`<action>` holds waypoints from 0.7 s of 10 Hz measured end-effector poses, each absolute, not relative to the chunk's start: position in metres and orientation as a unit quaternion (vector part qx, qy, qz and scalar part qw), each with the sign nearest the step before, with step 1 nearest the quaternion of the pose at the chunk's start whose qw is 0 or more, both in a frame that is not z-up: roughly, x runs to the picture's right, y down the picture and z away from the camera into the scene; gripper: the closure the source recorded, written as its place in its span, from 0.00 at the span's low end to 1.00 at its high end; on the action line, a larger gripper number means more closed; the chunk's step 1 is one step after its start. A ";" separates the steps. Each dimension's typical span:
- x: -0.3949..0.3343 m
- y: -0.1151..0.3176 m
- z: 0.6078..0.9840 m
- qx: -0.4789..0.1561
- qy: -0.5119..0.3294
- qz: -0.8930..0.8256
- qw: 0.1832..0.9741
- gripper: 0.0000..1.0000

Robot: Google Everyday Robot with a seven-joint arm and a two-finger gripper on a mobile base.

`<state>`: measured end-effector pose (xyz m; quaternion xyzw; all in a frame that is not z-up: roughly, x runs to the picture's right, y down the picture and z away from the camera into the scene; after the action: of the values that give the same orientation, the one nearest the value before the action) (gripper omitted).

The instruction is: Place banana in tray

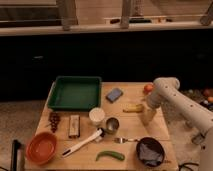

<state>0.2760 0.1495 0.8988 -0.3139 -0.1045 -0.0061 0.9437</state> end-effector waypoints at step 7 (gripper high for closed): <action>0.281 0.150 0.900 -0.318 -0.108 -0.003 0.942 0.20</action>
<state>0.2809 0.1503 0.9004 -0.3178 -0.1077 -0.0034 0.9420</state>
